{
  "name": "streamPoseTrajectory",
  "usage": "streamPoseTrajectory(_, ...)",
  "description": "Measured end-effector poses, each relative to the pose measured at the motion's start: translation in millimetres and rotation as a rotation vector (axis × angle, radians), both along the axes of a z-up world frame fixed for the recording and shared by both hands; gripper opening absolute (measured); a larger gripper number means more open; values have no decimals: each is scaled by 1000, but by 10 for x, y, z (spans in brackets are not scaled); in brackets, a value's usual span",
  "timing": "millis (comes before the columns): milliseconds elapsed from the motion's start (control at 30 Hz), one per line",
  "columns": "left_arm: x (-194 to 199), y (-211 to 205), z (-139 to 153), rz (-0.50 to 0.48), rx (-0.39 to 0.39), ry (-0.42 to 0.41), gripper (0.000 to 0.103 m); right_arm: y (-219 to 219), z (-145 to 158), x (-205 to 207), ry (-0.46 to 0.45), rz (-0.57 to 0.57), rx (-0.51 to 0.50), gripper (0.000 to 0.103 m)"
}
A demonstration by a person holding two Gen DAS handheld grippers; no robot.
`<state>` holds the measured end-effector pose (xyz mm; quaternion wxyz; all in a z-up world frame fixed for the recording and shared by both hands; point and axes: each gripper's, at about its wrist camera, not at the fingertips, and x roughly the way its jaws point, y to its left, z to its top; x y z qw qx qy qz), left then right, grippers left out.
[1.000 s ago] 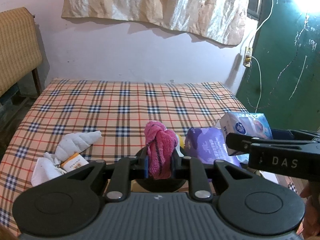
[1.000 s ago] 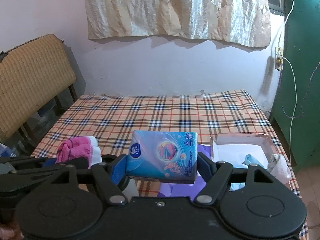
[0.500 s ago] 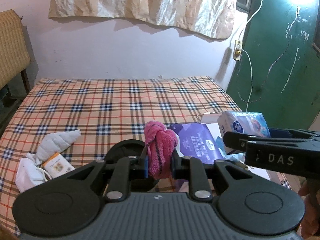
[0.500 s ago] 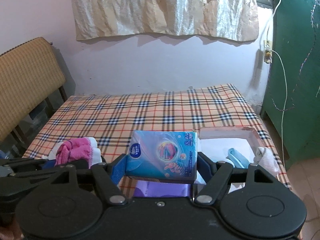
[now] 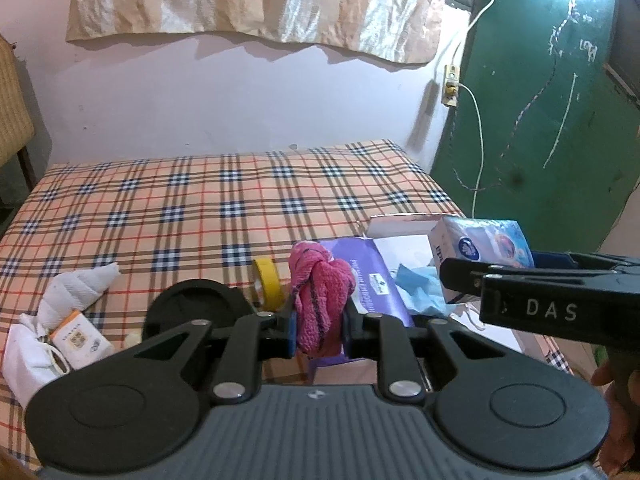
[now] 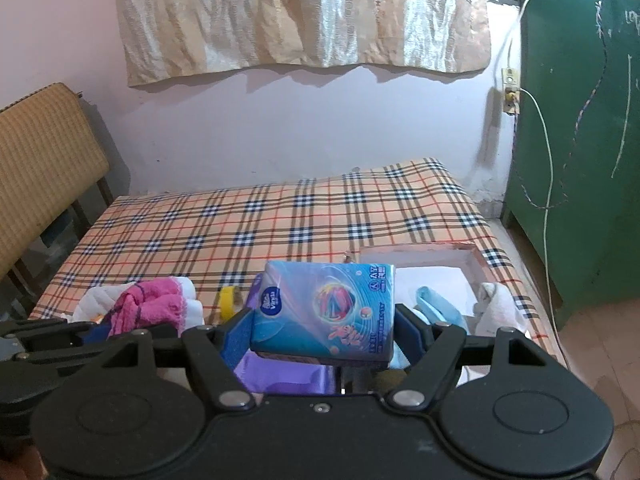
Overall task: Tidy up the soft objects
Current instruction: 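Carry the pink cloth and blue tissue pack in both grippers to the white box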
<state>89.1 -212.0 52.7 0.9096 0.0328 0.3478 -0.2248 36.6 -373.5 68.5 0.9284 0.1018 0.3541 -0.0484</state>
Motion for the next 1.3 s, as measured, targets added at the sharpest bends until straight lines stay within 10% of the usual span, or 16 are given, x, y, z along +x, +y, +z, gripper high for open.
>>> streamPoseTrajectory(1300,316,-1022,-316,-154,-12,63,23,-985,-454,163,94,-127,-12,87)
